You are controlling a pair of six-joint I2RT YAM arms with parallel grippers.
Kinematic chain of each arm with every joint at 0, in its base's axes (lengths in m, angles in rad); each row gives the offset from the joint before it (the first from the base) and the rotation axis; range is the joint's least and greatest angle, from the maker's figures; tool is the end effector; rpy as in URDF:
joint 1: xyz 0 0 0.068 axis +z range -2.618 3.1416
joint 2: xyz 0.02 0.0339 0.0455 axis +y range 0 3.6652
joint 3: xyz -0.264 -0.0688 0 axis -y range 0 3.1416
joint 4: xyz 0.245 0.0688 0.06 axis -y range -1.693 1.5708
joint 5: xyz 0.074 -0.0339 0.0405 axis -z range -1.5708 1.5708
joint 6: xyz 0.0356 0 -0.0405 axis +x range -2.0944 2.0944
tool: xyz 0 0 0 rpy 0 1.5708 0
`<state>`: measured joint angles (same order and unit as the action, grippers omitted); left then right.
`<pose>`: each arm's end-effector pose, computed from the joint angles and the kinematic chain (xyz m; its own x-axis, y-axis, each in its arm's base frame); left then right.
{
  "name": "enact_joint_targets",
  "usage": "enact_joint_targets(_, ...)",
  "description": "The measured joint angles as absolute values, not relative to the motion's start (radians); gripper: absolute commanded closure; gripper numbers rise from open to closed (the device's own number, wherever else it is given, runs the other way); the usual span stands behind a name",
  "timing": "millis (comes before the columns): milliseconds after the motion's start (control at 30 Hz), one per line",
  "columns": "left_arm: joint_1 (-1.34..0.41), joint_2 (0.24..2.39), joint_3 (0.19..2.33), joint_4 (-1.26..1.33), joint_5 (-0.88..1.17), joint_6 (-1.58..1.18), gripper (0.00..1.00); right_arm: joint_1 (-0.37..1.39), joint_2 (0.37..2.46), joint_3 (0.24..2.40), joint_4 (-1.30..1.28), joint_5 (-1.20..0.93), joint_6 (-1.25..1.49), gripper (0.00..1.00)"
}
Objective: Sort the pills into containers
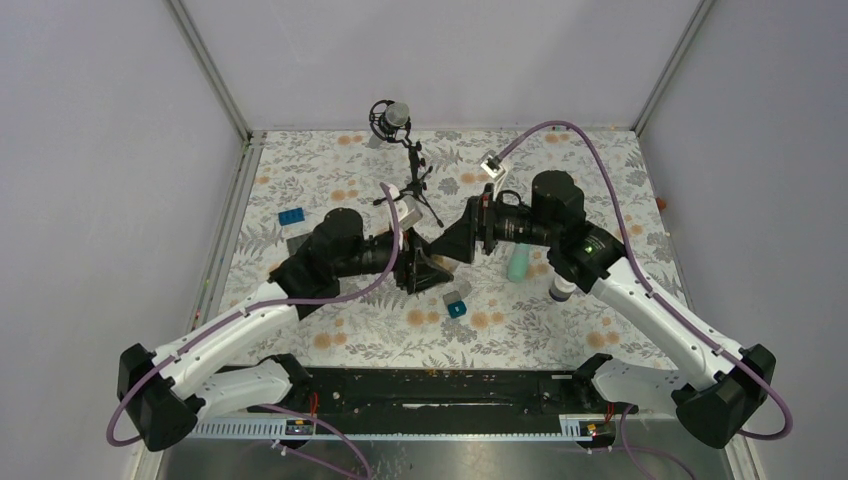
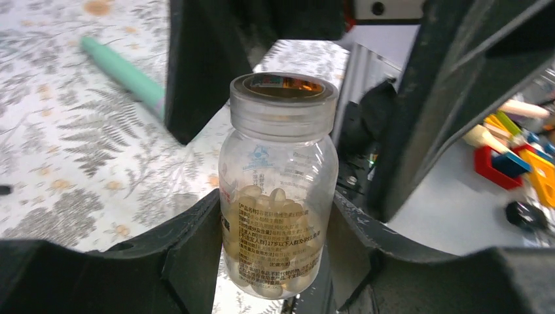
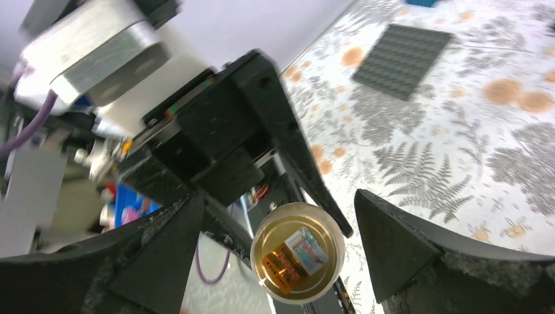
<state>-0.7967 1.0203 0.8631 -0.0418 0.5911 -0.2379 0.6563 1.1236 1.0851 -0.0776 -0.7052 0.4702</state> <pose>0.1499 -0.1818 0.3389 -0.3642 0.0926 -0.9267 0.9156 0.2178 -0.3381 0.1867 0.1729 0.3904 -0.5234 0.0323 -0.8515 -0.8274 0.2196 0.5170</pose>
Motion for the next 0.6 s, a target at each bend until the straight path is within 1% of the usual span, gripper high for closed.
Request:
enact_joint_targets(100, -0.796, 1.043, 0.869, -0.037, 0.496, -0.253, 1.00, 0.663, 1.128, 1.082, -0.081, -0.552, 0.543, 0.19)
enact_joint_targets(133, -0.795, 1.050, 0.869, -0.035, 0.478, -0.258, 1.00, 0.665, 1.127, 1.074, -0.072, -0.504, 0.576, 0.24)
enact_joint_targets(233, -0.794, 1.073, 0.869, -0.028, 0.428, -0.281, 1.00, 0.670, 1.125, 1.034, -0.036, -0.389, 0.673, 0.46)
enact_joint_targets(267, -0.794, 1.078, 0.869, -0.027, 0.416, -0.288, 1.00, 0.670, 1.125, 1.029, -0.035, -0.378, 0.681, 0.48)
enact_joint_targets(300, -0.794, 1.081, 0.869, -0.025, 0.410, -0.295, 1.00, 0.671, 1.126, 1.021, -0.031, -0.355, 0.701, 0.48)
enact_joint_targets(433, -0.792, 1.082, 0.869, -0.016, 0.387, -0.324, 1.00, 0.670, 1.139, 1.017, -0.010, -0.323, 0.766, 0.41)
enact_joint_targets(500, -0.792, 1.082, 0.869, -0.007, 0.382, -0.336, 1.00, 0.670, 1.147, 1.017, 0.002, -0.323, 0.786, 0.40)
enact_joint_targets(533, -0.792, 1.082, 0.869, -0.005, 0.380, -0.341, 1.00, 0.671, 1.150, 1.017, 0.008, -0.324, 0.794, 0.41)
enact_joint_targets(567, -0.792, 1.081, 0.869, -0.003, 0.379, -0.345, 1.00, 0.671, 1.151, 1.017, 0.011, -0.324, 0.799, 0.46)
enact_joint_targets(600, -0.792, 1.081, 0.869, -0.003, 0.378, -0.350, 1.00, 0.671, 1.151, 1.017, 0.012, -0.325, 0.801, 0.61)
